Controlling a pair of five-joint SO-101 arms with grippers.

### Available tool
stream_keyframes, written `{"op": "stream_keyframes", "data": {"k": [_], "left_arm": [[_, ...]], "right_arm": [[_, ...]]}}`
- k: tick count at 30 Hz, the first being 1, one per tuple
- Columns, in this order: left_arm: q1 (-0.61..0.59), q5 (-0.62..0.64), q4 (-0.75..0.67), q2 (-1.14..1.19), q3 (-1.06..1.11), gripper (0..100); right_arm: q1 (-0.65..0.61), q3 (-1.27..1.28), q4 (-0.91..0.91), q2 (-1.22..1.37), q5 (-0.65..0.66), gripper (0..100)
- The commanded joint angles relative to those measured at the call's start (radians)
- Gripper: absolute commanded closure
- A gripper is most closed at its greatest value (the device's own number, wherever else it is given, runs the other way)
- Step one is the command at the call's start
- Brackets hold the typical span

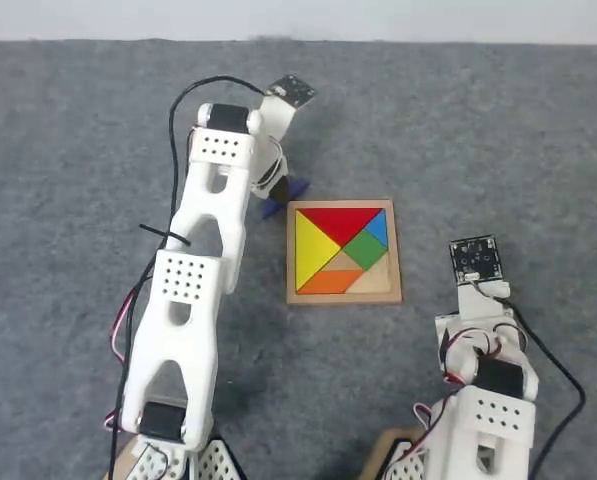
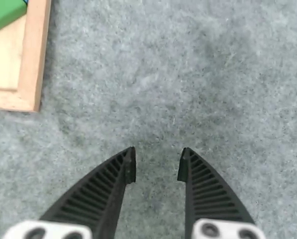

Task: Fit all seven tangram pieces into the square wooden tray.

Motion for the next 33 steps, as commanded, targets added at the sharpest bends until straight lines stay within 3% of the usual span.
{"op": "stream_keyframes", "data": {"k": [1,9,18,26,33], "left_arm": [[0.021,-0.023,-0.068,-0.017,0.004,76],[0.032,-0.028,-0.137,0.046,-0.001,76],[0.043,-0.071,-0.107,0.094,-0.027,76],[0.051,-0.178,-0.103,0.121,-0.027,76],[0.054,-0.190,-0.137,0.167,-0.035,86]], "right_arm": [[-0.010,-0.026,-0.021,-0.016,-0.012,84.1],[-0.010,-0.026,-0.021,-0.016,-0.012,84.1],[-0.010,-0.026,-0.021,-0.016,-0.012,84.1],[-0.010,-0.026,-0.021,-0.016,-0.012,84.1],[-0.010,-0.026,-0.021,-0.016,-0.012,84.1]]}}
